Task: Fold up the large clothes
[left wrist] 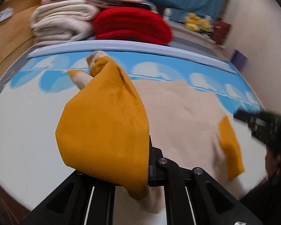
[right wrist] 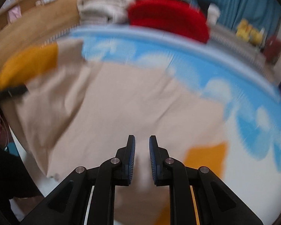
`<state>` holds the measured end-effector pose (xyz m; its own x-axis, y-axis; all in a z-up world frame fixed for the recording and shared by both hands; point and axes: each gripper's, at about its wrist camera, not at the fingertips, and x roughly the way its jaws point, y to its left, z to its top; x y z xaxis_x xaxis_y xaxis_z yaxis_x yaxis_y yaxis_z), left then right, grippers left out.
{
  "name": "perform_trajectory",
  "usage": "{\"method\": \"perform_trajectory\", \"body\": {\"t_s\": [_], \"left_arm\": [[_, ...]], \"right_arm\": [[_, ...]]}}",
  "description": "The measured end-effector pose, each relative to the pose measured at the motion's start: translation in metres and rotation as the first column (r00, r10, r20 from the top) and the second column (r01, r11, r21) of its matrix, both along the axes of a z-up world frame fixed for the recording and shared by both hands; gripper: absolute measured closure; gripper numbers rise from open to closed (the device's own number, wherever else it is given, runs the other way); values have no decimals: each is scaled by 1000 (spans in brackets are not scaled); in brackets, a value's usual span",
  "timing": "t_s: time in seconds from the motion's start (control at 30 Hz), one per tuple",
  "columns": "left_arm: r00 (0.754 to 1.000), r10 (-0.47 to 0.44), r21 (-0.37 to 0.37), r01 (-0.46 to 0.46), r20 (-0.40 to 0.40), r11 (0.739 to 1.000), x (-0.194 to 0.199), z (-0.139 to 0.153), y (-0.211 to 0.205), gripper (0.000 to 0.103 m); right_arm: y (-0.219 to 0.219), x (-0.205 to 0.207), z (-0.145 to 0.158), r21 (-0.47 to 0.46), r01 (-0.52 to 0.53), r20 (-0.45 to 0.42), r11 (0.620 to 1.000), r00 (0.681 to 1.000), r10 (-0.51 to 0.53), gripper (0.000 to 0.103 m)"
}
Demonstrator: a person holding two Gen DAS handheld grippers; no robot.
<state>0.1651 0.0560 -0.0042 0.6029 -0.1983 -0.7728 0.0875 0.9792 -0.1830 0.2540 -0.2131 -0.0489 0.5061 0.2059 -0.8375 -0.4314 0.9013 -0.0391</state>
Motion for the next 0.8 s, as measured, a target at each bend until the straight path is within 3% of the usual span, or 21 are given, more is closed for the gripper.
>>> {"method": "perform_trajectory", "body": {"t_s": [0.07,0.13,0.17,0.27,0.3,0.47,0.6,0.67,0.73,0.8], "left_arm": [[998,-56,13,56,5,998,3,-1,-26,96],[994,-112,18,112,6,994,6,-2,-52,96],[989,-145,16,145,4,989,8,-4,-67,96],[972,-232,30,233,-16,972,12,-11,-109,96],[965,-262,37,263,-28,964,13,-15,-123,96],[910,-404,45,409,-97,911,12,-39,-190,96],[881,-440,87,459,-175,884,12,-59,-219,93],[886,-413,34,428,-210,903,19,-62,-217,76],[878,-423,-77,417,-225,906,21,-59,-208,59],[874,-438,-172,408,-210,897,20,-50,-195,54]], "right_arm": [[-19,-3,24,-8,22,86,1000,996,-21,68],[-46,-11,42,10,117,193,993,974,-117,61],[-61,-11,44,37,167,204,985,964,-171,60],[-84,-16,44,34,263,146,964,953,-265,60],[-87,-16,48,39,277,162,960,946,-280,60],[-111,-24,50,48,291,137,956,946,-295,60],[-136,-26,46,76,315,88,946,943,-321,60],[-146,-26,43,97,330,56,939,940,-336,59],[-159,-21,38,125,349,28,929,934,-355,58],[-166,-19,36,161,368,-4,916,928,-373,56]]}}
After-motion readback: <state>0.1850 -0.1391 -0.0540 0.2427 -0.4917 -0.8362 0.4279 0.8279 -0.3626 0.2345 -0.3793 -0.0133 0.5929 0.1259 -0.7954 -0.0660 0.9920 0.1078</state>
